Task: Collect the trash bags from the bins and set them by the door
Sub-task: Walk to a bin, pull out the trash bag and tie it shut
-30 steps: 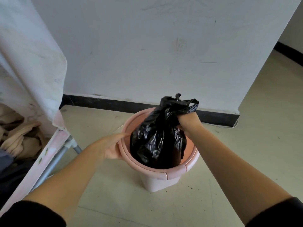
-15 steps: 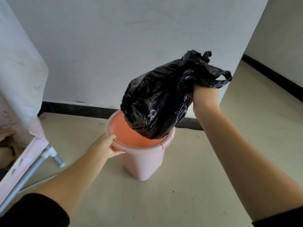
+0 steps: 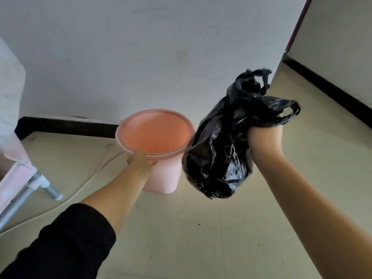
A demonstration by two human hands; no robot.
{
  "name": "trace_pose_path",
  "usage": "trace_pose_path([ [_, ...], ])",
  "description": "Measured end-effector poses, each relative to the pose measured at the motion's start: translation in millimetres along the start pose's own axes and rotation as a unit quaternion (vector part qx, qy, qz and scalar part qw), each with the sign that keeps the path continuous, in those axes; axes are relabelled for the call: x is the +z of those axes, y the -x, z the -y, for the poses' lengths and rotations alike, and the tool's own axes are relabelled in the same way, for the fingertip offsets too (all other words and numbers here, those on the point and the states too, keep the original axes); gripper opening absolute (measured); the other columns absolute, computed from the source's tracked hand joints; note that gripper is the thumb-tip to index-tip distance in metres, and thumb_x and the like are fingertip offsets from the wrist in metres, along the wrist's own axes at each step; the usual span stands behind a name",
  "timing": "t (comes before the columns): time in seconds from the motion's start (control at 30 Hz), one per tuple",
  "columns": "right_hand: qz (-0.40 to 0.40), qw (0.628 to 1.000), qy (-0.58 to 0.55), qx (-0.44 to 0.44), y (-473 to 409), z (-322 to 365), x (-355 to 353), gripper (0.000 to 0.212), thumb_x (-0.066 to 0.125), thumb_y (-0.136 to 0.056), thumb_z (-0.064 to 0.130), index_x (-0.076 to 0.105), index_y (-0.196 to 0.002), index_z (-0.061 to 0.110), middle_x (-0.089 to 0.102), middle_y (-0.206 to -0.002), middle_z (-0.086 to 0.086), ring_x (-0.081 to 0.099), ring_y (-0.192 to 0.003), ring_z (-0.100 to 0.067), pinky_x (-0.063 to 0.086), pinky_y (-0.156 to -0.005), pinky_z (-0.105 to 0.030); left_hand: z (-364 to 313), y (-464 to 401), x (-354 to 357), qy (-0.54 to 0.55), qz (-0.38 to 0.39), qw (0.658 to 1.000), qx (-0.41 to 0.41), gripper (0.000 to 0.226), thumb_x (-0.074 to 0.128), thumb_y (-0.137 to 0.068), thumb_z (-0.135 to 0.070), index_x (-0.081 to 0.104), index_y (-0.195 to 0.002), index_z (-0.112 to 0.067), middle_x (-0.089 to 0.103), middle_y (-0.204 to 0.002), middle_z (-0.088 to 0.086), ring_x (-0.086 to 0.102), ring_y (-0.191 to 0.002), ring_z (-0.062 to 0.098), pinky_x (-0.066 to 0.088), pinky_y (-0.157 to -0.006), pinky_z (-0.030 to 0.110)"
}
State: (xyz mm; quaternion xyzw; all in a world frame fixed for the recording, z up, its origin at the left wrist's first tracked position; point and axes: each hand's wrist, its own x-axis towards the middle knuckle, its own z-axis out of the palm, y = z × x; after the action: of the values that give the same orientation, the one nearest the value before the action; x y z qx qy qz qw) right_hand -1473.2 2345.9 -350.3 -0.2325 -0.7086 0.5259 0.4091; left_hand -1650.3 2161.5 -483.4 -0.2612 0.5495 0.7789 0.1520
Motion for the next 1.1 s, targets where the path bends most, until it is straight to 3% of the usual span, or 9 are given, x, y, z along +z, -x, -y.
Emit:
trace_pose_path([
  [0.13, 0.146, 0.959, 0.238, 0.046, 12.4, -49.2, 3.0, 0.022, 0.039, -0.087, -0.009, 0.056, -0.089, 0.004, 0.059, -0.085, -0.014, 0.054, -0.085, -0.024, 0.039, -0.071, -0.034, 6.7, 19.5, -5.8, 0.02, 0.023, 0.999, -0.044, 0.047, 0.051, -0.095, -0.032, 0.041, -0.139, -0.018, 0.045, -0.132, 0.012, 0.047, -0.115, 0.034, 0.049, -0.083, 0.051],
  [0.27, 0.236, 0.921, 0.305, 0.059, 37.7, -85.0, 0.2, 0.028, 0.039, -0.094, -0.004, 0.059, -0.114, -0.004, 0.061, -0.112, -0.014, 0.055, -0.107, -0.026, 0.038, -0.075, -0.01, 25.7, 57.0, -2.4, -0.108, 0.105, 0.978, -0.142, 0.065, 0.061, -0.086, -0.041, 0.037, -0.142, -0.017, 0.046, -0.136, 0.009, 0.044, -0.126, 0.029, 0.039, -0.104, 0.05],
  [0.4, 0.367, 0.801, 0.47, 0.057, 61.3, -124.0, -1.9, 0.025, 0.036, -0.094, 0.0, 0.059, -0.095, 0.009, 0.065, -0.108, -0.015, 0.058, -0.106, -0.027, 0.045, -0.076, -0.027, 42.2, 99.8, 6.8, -0.315, 0.197, 0.928, -0.022, 0.045, 0.058, -0.088, -0.041, 0.05, -0.128, -0.019, 0.053, -0.114, 0.001, 0.05, -0.108, 0.019, 0.043, -0.102, 0.042],
  [0.57, 0.394, 0.823, 0.399, 0.09, 64.1, -122.2, 3.1, 0.016, 0.048, -0.088, 0.011, 0.062, -0.091, 0.005, 0.068, -0.094, -0.011, 0.063, -0.094, -0.028, 0.041, -0.071, -0.03, 52.2, 125.0, -13.2, -0.533, 0.43, 0.679, 0.266, 0.068, 0.06, -0.087, -0.045, 0.029, -0.144, -0.025, 0.04, -0.139, -0.004, 0.038, -0.124, 0.006, 0.031, -0.102, 0.022],
  [0.7, 0.468, 0.837, 0.239, 0.155, 66.6, -100.7, -0.3, 0.024, 0.058, -0.081, 0.006, 0.058, -0.102, -0.005, 0.061, -0.086, -0.024, 0.057, -0.075, -0.032, 0.046, -0.067, -0.032, 67.1, 119.3, -10.0, -0.628, 0.411, 0.492, 0.442, 0.063, 0.063, -0.086, -0.038, 0.035, -0.14, -0.022, 0.031, -0.143, -0.001, 0.032, -0.13, 0.016, 0.035, -0.106, 0.033],
  [0.83, 0.471, 0.836, 0.137, 0.245, 54.9, -93.4, -10.8, 0.055, 0.063, -0.085, 0.008, 0.039, -0.134, 0.012, 0.051, -0.124, -0.004, 0.063, -0.099, -0.021, 0.055, -0.09, -0.033, 58.8, 104.1, -6.3, -0.608, 0.358, 0.545, 0.453, 0.008, 0.056, -0.087, -0.016, 0.058, -0.094, -0.011, 0.053, -0.102, 0.001, 0.05, -0.09, 0.018, 0.045, -0.081, 0.034],
  [0.93, 0.397, 0.88, 0.143, 0.217, 41.8, -93.9, -15.3, 0.034, 0.058, -0.091, 0.017, 0.051, -0.123, 0.011, 0.061, -0.115, -0.006, 0.063, -0.093, -0.018, 0.056, -0.081, -0.031, 45.1, 96.7, -7.4, -0.6, 0.329, 0.595, 0.42, 0.007, 0.054, -0.091, -0.016, 0.055, -0.095, -0.011, 0.056, -0.092, -0.002, 0.053, -0.078, 0.019, 0.044, -0.07, 0.024],
  [1.03, 0.297, 0.928, 0.143, 0.174, 35.9, -90.4, -14.3, 0.011, 0.052, -0.094, 0.018, 0.058, -0.103, 0.015, 0.064, -0.08, -0.003, 0.056, -0.07, -0.017, 0.046, -0.063, -0.03, 42.7, 98.8, -8.5, -0.652, 0.35, 0.543, 0.397, 0.052, 0.052, -0.091, -0.019, 0.033, -0.14, -0.022, 0.04, -0.135, 0.002, 0.052, -0.111, 0.019, 0.047, -0.089, 0.03],
  [1.1, 0.28, 0.934, 0.167, 0.147, 35.3, -89.8, -12.0, 0.024, 0.052, -0.094, 0.023, 0.051, -0.117, 0.017, 0.057, -0.071, -0.001, 0.051, -0.062, -0.014, 0.042, -0.06, -0.027, 46.1, 101.5, -7.7, -0.694, 0.383, 0.499, 0.35, 0.068, 0.05, -0.091, -0.023, 0.016, -0.149, -0.033, 0.026, -0.145, 0.0, 0.047, -0.121, 0.021, 0.047, -0.094, 0.034],
])
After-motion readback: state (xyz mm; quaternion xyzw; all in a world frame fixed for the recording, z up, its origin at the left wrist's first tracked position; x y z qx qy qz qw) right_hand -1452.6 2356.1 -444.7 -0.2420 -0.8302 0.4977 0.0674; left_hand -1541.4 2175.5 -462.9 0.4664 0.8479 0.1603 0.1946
